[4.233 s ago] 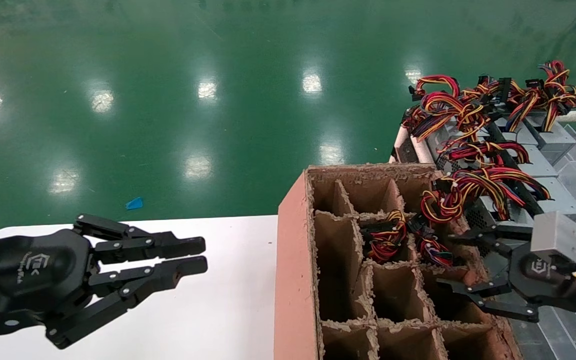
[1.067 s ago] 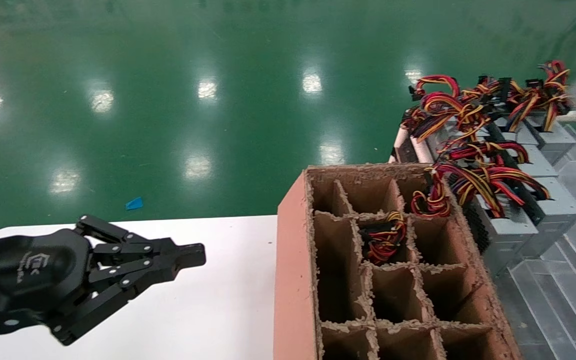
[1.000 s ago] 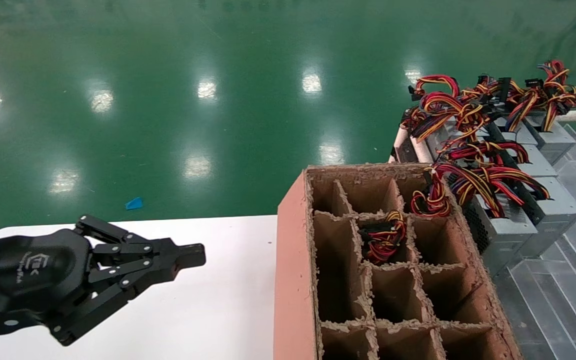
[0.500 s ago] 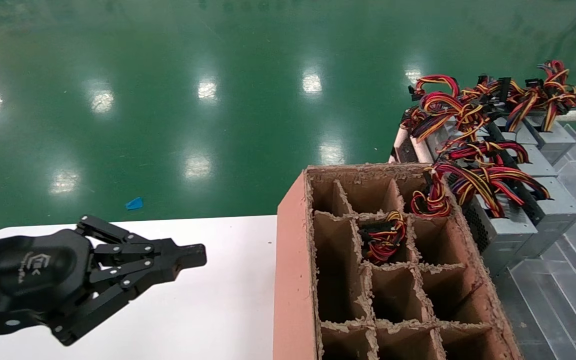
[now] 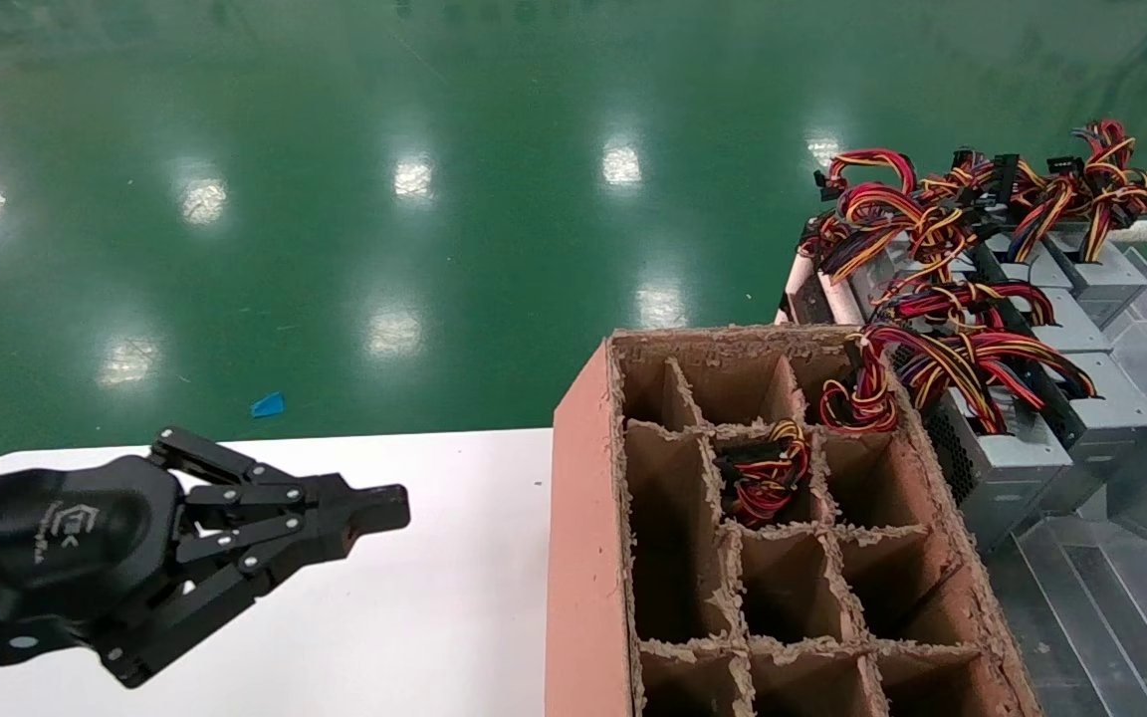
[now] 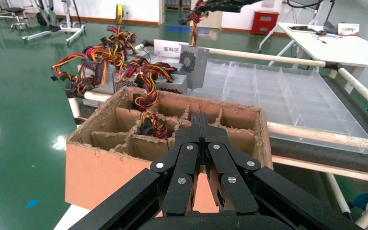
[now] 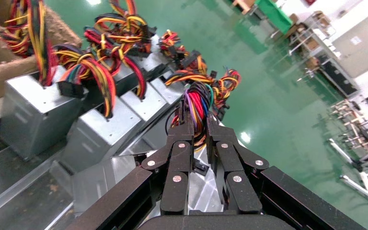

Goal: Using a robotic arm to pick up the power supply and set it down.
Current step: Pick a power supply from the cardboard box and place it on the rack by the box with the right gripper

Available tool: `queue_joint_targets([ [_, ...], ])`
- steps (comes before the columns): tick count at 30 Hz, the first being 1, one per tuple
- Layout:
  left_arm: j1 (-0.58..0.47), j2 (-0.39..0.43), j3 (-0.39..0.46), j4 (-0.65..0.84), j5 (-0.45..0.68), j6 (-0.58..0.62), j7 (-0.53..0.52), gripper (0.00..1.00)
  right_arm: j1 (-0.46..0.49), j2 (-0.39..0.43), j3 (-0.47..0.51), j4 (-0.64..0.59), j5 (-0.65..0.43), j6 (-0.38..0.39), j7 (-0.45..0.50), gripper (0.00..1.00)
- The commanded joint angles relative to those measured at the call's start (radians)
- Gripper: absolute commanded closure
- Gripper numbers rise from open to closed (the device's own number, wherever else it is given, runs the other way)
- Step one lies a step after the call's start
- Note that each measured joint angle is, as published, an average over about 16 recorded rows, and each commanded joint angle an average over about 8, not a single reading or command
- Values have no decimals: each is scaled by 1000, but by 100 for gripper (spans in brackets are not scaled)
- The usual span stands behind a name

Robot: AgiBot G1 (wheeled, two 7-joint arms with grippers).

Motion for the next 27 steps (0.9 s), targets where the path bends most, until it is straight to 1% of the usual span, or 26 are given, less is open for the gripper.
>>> queue_joint_targets([
  [1,0,0,0,0,0,0,0,100,-10,-15,7,1,-2,12,-10,100],
  [8,0,0,0,0,0,0,0,100,11,-46,-14,-6,-13,66,-23,100],
  [14,0,0,0,0,0,0,0,100,67,-79,-66,-24,-23,104,-51,100],
  [20,0,0,0,0,0,0,0,100,169,-117,-145,-46,-47,138,-101,100],
  [27,0,0,0,0,0,0,0,100,321,-159,-272,-96,-128,163,-143,100],
])
